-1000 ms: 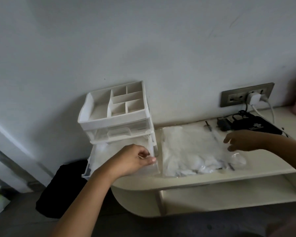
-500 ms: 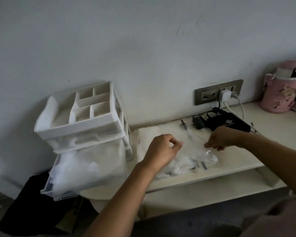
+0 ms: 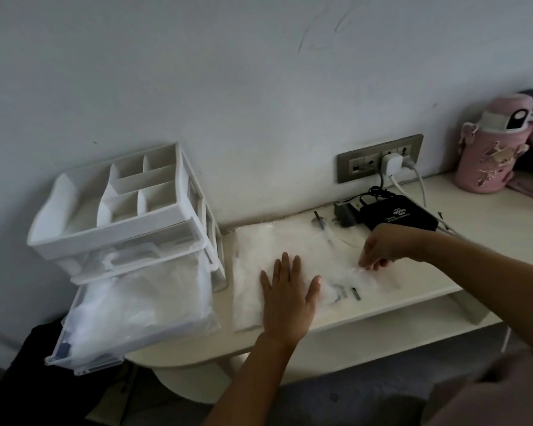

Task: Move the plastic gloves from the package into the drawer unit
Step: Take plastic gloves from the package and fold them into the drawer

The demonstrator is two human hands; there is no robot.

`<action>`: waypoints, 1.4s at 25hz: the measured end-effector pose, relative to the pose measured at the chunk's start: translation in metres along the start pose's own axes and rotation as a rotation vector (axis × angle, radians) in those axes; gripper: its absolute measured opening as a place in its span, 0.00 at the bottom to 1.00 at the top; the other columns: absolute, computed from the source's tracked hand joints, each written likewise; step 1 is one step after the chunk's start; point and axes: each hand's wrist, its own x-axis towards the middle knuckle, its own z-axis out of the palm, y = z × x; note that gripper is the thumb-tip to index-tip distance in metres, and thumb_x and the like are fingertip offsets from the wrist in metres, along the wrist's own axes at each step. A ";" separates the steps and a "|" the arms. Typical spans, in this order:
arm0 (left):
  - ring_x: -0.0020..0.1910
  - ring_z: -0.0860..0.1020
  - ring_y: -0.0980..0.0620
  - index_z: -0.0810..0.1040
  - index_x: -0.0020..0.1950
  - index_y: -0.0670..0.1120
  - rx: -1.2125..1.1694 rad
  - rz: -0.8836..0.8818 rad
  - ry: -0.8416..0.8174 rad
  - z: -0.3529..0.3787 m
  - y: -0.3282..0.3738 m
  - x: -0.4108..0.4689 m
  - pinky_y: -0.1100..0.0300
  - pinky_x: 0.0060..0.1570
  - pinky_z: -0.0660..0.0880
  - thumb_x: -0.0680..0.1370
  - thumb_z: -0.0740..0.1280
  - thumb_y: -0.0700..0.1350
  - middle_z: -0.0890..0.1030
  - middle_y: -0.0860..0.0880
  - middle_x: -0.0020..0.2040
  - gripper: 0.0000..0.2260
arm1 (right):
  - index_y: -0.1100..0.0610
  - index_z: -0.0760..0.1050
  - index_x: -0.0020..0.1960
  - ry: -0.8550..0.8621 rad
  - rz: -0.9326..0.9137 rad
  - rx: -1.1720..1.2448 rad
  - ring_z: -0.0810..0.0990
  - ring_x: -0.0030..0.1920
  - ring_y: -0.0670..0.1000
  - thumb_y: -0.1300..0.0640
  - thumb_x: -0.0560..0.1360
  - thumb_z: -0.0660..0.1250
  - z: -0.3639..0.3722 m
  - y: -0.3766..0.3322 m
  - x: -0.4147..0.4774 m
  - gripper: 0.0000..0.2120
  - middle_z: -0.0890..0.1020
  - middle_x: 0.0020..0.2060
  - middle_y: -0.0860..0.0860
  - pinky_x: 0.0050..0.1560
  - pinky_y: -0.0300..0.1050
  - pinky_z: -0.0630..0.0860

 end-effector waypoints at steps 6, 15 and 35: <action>0.78 0.50 0.51 0.53 0.78 0.47 -0.026 -0.003 0.051 0.001 -0.001 0.000 0.51 0.72 0.35 0.67 0.22 0.70 0.52 0.47 0.79 0.49 | 0.62 0.75 0.47 0.122 -0.064 0.419 0.80 0.45 0.53 0.66 0.77 0.62 -0.016 -0.007 -0.010 0.04 0.83 0.45 0.57 0.51 0.45 0.76; 0.77 0.53 0.50 0.55 0.78 0.46 -0.043 -0.006 0.031 0.001 0.001 0.000 0.53 0.71 0.36 0.68 0.25 0.71 0.56 0.46 0.78 0.48 | 0.58 0.69 0.39 0.116 -0.469 1.203 0.83 0.46 0.54 0.67 0.77 0.56 -0.036 -0.027 -0.036 0.10 0.85 0.45 0.55 0.51 0.46 0.80; 0.50 0.83 0.46 0.80 0.50 0.40 -1.937 -0.390 -0.171 -0.087 0.034 0.004 0.53 0.57 0.77 0.68 0.76 0.44 0.84 0.41 0.48 0.14 | 0.67 0.78 0.32 -0.062 -0.531 1.614 0.84 0.33 0.51 0.64 0.74 0.55 -0.012 -0.084 -0.083 0.18 0.83 0.32 0.59 0.32 0.38 0.79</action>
